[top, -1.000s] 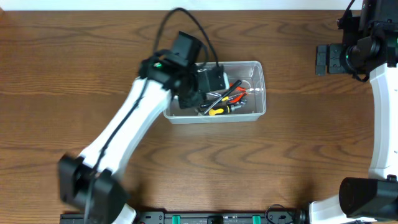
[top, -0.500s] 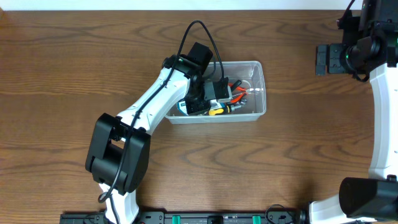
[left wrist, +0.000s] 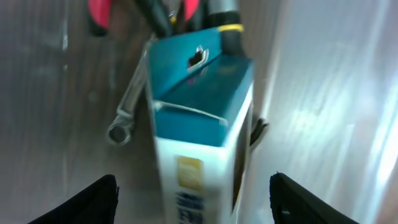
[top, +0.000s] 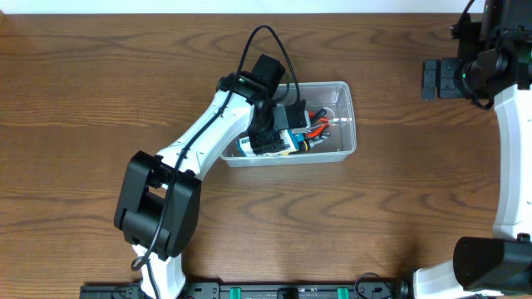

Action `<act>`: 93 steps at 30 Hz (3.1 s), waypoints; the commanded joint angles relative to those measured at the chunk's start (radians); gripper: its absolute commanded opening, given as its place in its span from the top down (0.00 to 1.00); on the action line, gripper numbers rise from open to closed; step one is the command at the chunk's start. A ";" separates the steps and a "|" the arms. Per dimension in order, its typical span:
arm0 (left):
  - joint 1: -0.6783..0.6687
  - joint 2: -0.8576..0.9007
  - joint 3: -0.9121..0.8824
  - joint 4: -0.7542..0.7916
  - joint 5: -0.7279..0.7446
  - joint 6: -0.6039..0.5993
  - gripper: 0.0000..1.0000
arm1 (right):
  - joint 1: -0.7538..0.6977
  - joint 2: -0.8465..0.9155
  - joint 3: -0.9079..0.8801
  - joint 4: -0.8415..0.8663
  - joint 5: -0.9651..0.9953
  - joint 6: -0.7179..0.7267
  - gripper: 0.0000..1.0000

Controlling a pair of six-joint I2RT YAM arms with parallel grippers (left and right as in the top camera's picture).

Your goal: Pack container

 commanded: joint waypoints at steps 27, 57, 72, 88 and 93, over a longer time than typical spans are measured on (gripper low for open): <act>0.164 -0.455 0.006 0.069 -0.290 -0.693 0.02 | 0.010 0.010 -0.003 0.254 -0.300 0.036 0.01; 0.350 -1.451 -0.636 -0.021 -0.279 -0.840 0.02 | 0.194 -0.815 -0.911 0.401 0.064 0.208 0.01; 0.350 -1.756 -0.748 -0.093 -0.279 -0.840 0.02 | 0.212 -1.202 -1.023 0.157 0.063 0.208 0.01; 0.350 -1.756 -0.748 -0.093 -0.279 -0.840 0.02 | 0.213 -1.203 -1.023 0.100 0.063 0.208 0.01; 0.350 -1.756 -0.748 -0.093 -0.279 -0.840 0.02 | 0.216 -1.228 -1.024 0.112 0.113 0.193 0.01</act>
